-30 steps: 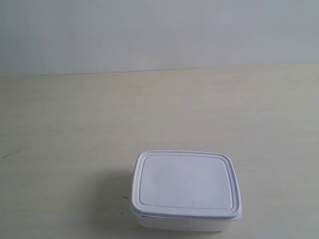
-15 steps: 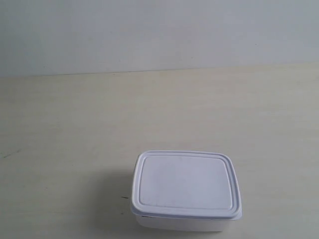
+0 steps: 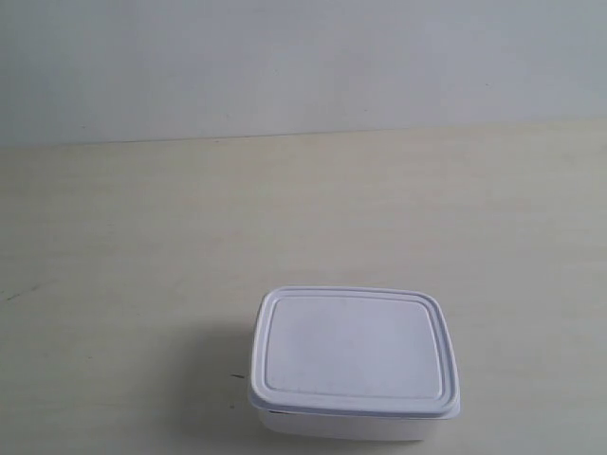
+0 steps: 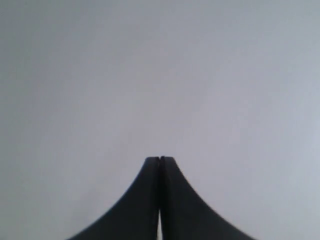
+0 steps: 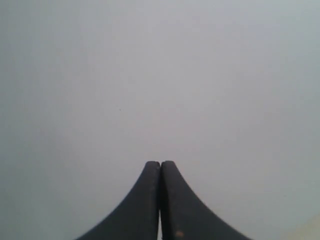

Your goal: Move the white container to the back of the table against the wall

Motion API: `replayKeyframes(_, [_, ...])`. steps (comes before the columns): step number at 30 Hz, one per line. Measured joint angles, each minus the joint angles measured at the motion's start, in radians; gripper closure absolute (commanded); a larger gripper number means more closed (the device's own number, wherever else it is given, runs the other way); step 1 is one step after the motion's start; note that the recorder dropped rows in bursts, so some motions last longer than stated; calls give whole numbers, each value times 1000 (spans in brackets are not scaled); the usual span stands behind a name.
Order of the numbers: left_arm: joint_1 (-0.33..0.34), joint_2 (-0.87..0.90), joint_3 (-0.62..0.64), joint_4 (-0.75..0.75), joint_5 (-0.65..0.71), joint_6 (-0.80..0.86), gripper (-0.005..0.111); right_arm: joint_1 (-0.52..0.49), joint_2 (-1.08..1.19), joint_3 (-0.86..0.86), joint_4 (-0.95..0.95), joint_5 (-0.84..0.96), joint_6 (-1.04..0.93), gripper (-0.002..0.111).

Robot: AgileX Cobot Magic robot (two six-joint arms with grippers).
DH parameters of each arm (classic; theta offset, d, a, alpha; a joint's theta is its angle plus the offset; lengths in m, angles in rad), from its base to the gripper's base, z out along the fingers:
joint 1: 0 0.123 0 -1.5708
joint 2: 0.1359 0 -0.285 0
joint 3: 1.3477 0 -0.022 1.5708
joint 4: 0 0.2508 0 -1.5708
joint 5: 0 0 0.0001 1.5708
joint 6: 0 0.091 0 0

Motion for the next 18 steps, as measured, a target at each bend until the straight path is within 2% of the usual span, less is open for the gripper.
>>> replayKeyframes(4, [0,0,0,-4,-134,-6,107,0,0,0,-34,-34,75,108])
replayKeyframes(8, [0,0,0,-4,-214,-10,107,0,0,0,-202,-62,175,108])
replayKeyframes(13, [0,0,0,-4,-262,-53,107,0,21,-64,-357,-62,273,108])
replayKeyframes(18, [0,0,0,50,-277,-101,107,0,176,-161,-591,-38,439,108])
